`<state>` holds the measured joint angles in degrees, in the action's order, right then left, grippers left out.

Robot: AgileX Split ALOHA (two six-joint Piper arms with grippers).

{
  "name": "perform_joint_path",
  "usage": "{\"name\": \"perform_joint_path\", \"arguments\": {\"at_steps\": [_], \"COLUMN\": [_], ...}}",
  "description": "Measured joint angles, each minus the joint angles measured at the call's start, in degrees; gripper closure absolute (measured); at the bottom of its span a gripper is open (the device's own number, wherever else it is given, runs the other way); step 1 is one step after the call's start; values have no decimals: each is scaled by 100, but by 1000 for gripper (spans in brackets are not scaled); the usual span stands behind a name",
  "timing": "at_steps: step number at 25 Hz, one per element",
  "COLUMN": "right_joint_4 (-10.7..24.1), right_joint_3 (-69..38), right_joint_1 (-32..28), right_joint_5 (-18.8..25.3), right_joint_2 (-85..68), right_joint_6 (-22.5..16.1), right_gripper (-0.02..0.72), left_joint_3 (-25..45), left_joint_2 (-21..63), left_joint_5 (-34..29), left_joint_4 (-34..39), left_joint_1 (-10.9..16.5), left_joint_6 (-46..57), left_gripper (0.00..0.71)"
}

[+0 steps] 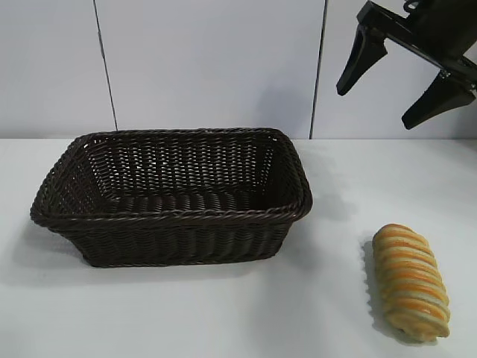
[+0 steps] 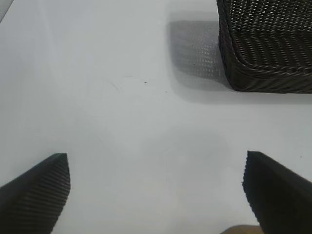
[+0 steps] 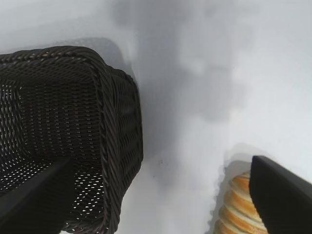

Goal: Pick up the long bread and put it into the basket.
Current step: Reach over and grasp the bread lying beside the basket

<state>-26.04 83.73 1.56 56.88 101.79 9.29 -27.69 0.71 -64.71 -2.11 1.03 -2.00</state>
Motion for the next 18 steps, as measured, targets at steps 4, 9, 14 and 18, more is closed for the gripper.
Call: {"name": "perform_joint_path", "arguments": {"at_steps": [4,9,14,18], "right_joint_4": [541,1582,1807,1788], "right_joint_3": [0,-10,-523,-1434], "right_joint_1": [0,0,0,0], "right_joint_5": [290,769,659,115], "right_joint_2": [-186,-518,-904,-1156], "right_joint_6": [-127,-629,-789,-799], "right_gripper": [8,8,8,8], "left_joint_3": [0,0,0,0], "left_joint_2": [0,0,0,0], "left_joint_5": [0,0,0,0], "left_joint_4": [5,5,5,5], "left_joint_1": [0,0,0,0], "left_joint_6": [-28,-44,-44,-44], "left_gripper": [16,16,16,16]}}
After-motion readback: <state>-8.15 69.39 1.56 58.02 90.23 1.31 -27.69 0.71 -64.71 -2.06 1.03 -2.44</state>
